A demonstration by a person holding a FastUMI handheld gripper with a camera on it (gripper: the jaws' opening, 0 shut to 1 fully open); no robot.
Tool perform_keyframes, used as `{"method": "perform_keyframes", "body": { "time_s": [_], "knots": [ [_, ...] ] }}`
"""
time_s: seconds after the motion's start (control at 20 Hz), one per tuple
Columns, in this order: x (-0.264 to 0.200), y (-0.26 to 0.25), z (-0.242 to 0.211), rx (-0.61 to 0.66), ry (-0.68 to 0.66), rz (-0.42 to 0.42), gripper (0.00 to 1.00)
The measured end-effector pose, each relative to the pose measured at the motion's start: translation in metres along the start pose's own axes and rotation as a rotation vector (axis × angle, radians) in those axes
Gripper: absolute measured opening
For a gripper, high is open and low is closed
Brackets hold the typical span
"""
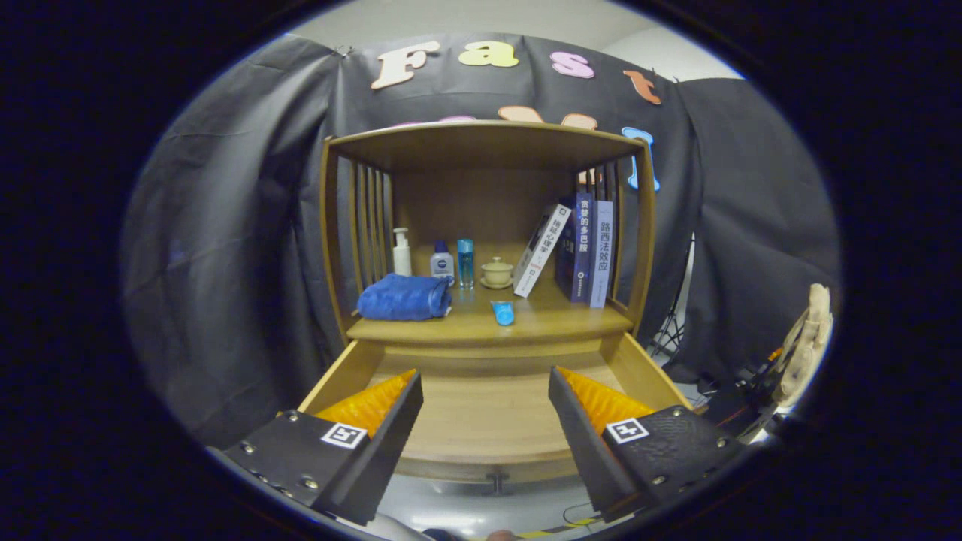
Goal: Pull open the drawer, take out the items inside it, and place them on the countertop above the cabinet.
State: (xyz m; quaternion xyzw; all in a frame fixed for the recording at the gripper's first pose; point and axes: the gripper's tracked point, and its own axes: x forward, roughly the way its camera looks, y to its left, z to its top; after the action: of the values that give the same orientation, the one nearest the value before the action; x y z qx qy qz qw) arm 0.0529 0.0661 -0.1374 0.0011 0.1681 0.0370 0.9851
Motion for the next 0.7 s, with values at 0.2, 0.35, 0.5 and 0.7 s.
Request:
{"method": "perform_keyframes", "body": {
  "time_s": [0.2, 0.35, 0.5, 0.7],
  "knots": [
    [-0.016, -0.006, -0.030, 0.015, -0.017, -0.030, 1.00],
    [-0.015, -0.003, -0.053, 0.039, -0.005, -0.022, 1.00],
    [-0.010, -0.001, -0.067, 0.037, -0.017, -0.021, 1.00],
    [0.000, 0.003, -0.096, 0.051, -0.012, -0.022, 1.00]
  ]
}}
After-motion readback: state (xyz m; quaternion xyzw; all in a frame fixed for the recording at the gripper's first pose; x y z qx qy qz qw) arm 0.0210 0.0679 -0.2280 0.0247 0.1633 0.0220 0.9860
